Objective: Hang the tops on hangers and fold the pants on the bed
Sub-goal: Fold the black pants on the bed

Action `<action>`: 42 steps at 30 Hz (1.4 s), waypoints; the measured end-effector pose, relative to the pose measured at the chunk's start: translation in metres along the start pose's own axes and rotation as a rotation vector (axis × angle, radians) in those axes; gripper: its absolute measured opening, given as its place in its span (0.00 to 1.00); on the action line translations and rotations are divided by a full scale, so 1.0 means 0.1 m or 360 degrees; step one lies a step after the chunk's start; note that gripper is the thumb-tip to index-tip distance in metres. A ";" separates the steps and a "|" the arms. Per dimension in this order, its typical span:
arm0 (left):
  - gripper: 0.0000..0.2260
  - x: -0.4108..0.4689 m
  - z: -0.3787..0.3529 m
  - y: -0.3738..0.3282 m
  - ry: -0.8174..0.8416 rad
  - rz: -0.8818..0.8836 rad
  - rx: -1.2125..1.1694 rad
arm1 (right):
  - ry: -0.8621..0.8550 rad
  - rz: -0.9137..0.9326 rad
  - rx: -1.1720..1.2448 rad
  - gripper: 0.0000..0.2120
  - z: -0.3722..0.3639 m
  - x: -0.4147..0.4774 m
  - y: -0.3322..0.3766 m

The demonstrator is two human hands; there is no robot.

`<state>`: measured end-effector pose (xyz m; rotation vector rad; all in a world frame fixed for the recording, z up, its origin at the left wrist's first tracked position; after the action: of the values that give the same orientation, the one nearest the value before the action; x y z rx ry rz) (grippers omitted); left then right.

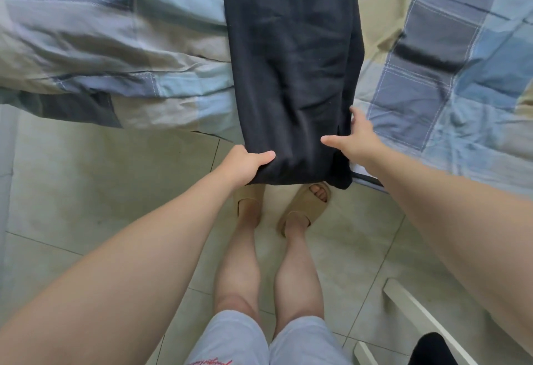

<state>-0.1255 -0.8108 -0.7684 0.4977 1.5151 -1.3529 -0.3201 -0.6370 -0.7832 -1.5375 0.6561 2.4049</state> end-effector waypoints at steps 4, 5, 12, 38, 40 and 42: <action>0.06 -0.15 -0.10 0.01 0.0078 0.0173 -0.0405 | 0.0154 -0.0102 0.0189 0.31 0.02 -0.03 -0.10; 0.04 -0.20 -0.11 0.01 0.0074 0.0203 -0.0473 | 0.0137 -0.0096 0.0190 0.31 0.04 -0.03 -0.12; 0.09 -0.47 -0.29 -0.17 0.0203 0.0297 -0.0591 | -0.0187 0.0322 -0.0344 0.38 0.07 -0.27 -0.03; 0.19 0.10 -0.32 -0.12 -0.0683 -0.0174 0.0083 | 0.0007 -0.0188 0.0382 0.31 0.16 0.04 -0.37; 0.24 0.12 -0.38 -0.10 -0.0581 -0.0139 0.0021 | 0.0126 -0.0212 0.0400 0.38 0.15 0.08 -0.38; 0.27 0.14 -0.37 -0.07 -0.0512 -0.0095 -0.0017 | 0.0253 -0.0211 0.0359 0.31 0.14 0.11 -0.37</action>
<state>-0.1518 -0.7837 -0.7817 0.2156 1.2795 -1.3954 -0.3210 -0.5989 -0.7973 -1.6303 0.7992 2.0509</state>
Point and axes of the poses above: each hand's wrist, its own x-axis towards the middle knuckle, its own z-axis out of the back of the hand, y = z × x, the point moved 7 cm from there along x, towards the middle knuckle, and after that the axes turned 10 degrees about -z, right-handed, at the moved point
